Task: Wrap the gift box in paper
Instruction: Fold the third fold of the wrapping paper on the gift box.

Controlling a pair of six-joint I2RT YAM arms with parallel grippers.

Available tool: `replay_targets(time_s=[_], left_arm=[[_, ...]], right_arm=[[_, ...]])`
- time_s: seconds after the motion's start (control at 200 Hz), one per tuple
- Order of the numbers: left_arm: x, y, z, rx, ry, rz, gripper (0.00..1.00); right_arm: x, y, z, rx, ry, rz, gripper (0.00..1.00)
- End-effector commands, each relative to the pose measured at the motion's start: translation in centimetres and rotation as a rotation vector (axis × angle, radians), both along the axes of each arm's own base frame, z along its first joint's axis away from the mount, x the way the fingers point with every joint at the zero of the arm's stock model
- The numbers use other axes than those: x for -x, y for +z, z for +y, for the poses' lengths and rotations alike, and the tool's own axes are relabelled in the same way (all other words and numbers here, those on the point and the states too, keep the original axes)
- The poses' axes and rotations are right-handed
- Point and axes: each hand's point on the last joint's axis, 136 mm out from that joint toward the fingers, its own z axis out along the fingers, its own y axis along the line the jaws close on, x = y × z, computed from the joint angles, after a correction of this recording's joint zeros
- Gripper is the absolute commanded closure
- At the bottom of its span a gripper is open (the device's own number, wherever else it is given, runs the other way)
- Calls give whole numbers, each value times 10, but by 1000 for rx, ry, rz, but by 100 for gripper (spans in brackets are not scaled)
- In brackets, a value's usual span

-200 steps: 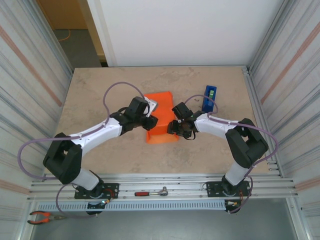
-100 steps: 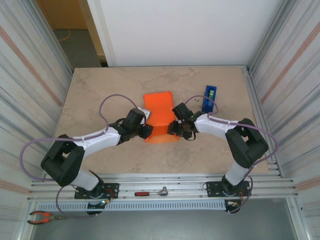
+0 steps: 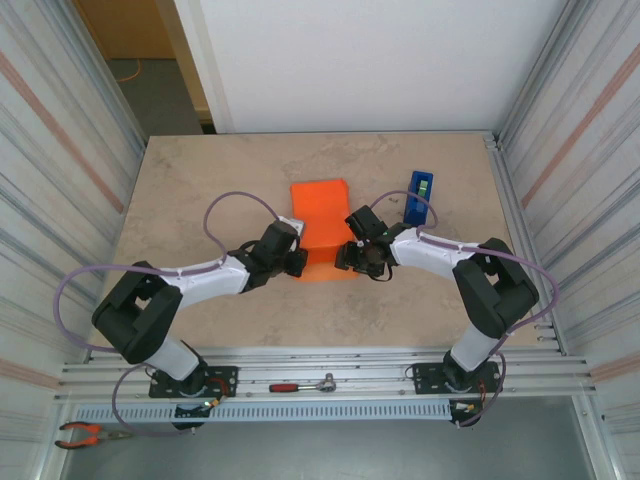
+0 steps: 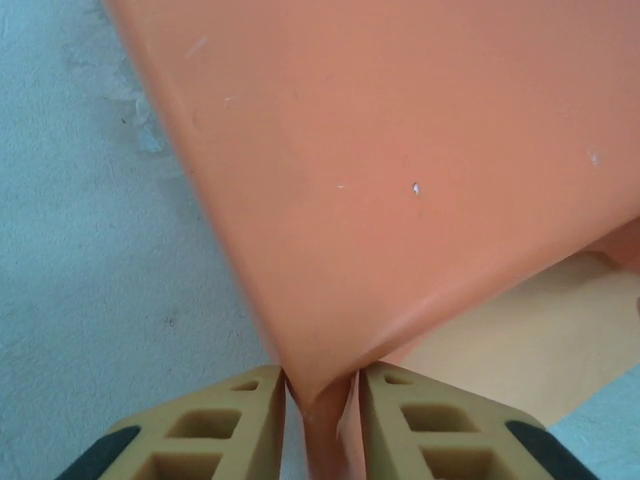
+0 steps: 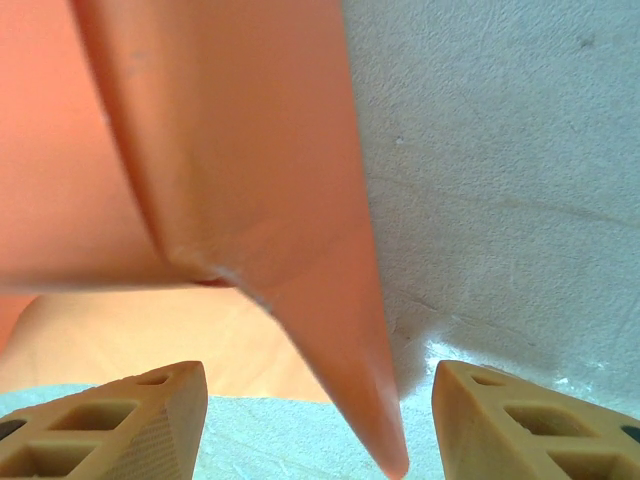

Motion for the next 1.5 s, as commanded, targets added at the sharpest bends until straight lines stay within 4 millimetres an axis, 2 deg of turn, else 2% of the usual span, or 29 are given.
replay_targets(time_s=[0.0, 0.185, 0.441, 0.601, 0.706, 0.957, 1.318, 1.493], left_arm=[[2, -15, 6, -50, 42, 2, 75], [3, -23, 8, -98, 69, -12, 83], [5, -32, 4, -145, 84, -13, 88], [7, -36, 1, -156, 90, -6, 92], [7, -37, -1, -159, 91, -1, 100], [8, -41, -3, -170, 92, 6, 100], [11, -40, 0, -192, 90, 14, 100], [12, -38, 2, -194, 89, 17, 100]], right_arm=[[5, 11, -1, -15, 9, -1, 39], [-2, 15, 0, -18, 7, -14, 36], [-16, 8, -4, -10, -12, -11, 35], [-20, 3, -2, -11, -11, -5, 37], [-22, 2, 0, -16, -11, -3, 41], [-23, -1, 3, -19, -14, 2, 48], [-19, -5, -5, 34, -34, 13, 49], [-15, -11, -4, 73, -28, 26, 52]])
